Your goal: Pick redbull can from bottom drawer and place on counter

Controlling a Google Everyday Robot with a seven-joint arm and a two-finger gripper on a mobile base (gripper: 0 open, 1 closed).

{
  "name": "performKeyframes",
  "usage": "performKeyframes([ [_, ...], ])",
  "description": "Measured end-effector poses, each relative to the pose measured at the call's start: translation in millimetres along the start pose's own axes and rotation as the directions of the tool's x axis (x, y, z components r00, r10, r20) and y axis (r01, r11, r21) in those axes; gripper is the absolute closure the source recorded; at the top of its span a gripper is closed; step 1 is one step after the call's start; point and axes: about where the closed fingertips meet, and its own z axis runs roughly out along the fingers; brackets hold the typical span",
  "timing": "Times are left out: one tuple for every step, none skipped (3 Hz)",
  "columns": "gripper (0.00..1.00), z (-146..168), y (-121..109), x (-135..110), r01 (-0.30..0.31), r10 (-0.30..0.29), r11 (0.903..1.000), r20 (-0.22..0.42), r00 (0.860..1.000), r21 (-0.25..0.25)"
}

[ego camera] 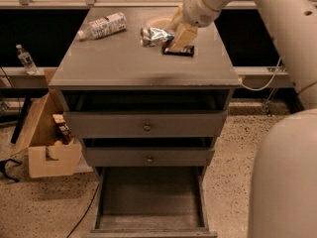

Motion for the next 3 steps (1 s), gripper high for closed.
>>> performKeyframes([
  [1.0, 9.2, -5.7, -9.4, 0.004, -0.004, 1.0, 0.008, 1.0, -0.007],
  [1.0, 24.7, -5.8, -9.5, -0.011, 0.011, 0.9995, 0.0, 1.0, -0.031],
  [0.76, 70.0, -9.6, -17.9, -0.033, 0.029, 0.9928, -0.038, 0.999, -0.115],
])
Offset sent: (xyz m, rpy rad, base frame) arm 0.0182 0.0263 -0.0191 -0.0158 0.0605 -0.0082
